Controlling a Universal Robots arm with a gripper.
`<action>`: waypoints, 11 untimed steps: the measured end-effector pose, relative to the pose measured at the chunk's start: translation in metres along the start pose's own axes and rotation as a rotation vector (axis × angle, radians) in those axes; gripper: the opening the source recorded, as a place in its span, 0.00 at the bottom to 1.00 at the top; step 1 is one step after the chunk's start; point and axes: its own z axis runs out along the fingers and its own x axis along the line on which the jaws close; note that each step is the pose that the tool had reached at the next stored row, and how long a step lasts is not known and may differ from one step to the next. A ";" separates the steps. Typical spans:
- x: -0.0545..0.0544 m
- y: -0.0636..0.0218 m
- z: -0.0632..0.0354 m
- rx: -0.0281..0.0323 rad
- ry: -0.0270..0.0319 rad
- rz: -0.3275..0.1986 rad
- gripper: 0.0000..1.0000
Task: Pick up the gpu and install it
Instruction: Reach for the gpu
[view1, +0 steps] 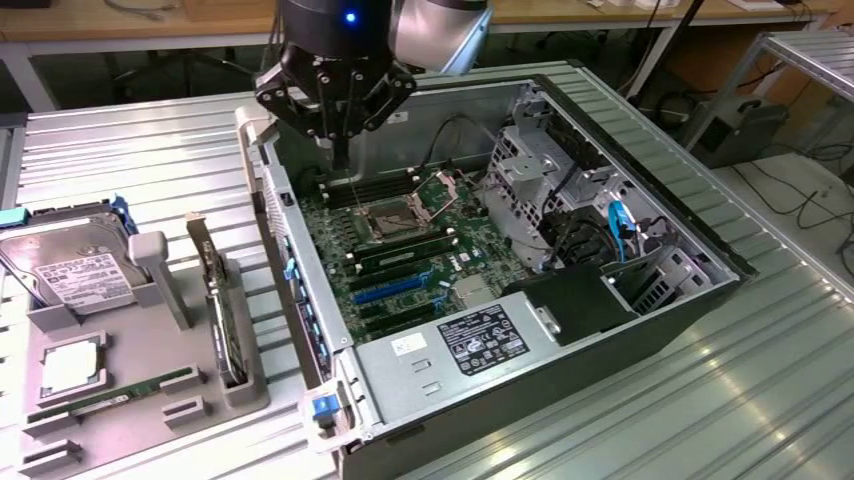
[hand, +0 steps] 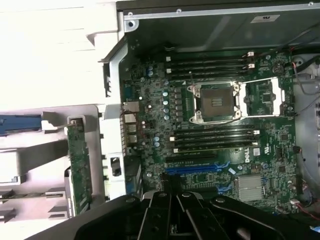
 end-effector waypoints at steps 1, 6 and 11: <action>0.004 -0.0015 0.0000 0.0000 -0.0001 0.000 0.11; 0.023 -0.0094 0.0004 0.0041 -0.0004 0.000 0.11; 0.040 -0.0160 0.0008 0.0091 -0.0007 0.000 0.11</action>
